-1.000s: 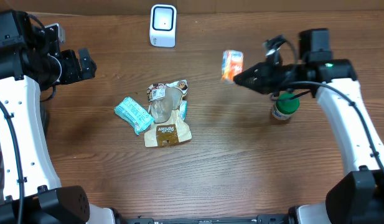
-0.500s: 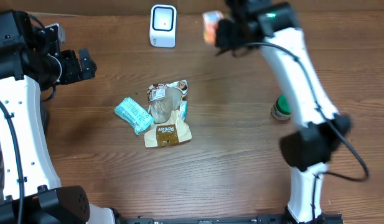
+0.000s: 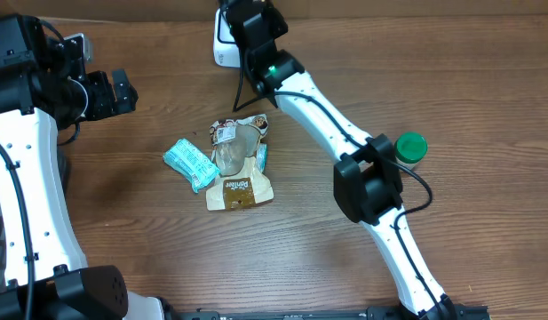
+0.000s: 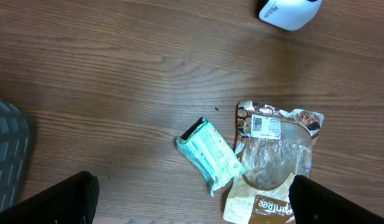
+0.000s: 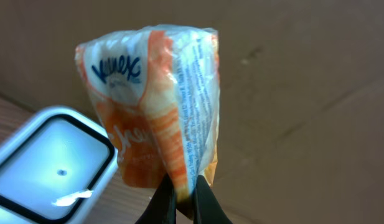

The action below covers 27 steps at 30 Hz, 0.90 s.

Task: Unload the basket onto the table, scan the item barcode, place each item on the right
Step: 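Lift the tissue pack with the right gripper and hold it under the scanner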

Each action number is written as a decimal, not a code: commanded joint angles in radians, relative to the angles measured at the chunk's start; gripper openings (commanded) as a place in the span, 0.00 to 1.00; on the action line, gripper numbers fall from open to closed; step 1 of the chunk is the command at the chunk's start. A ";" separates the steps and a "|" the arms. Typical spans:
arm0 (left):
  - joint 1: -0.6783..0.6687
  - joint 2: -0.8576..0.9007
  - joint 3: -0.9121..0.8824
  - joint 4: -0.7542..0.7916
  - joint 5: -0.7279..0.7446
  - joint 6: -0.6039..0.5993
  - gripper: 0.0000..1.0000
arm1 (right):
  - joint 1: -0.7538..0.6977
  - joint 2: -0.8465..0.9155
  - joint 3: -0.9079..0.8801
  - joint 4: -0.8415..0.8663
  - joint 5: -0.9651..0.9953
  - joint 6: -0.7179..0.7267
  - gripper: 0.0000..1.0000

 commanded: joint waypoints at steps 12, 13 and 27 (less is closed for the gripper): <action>0.003 0.003 0.021 0.002 0.001 -0.016 1.00 | -0.006 0.058 0.018 -0.023 -0.121 -0.365 0.04; 0.003 0.003 0.021 0.002 0.001 -0.016 0.99 | -0.007 0.060 0.018 -0.037 -0.134 -0.387 0.04; 0.003 0.003 0.021 0.002 0.001 -0.016 1.00 | -0.010 0.073 0.018 -0.036 -0.113 -0.395 0.04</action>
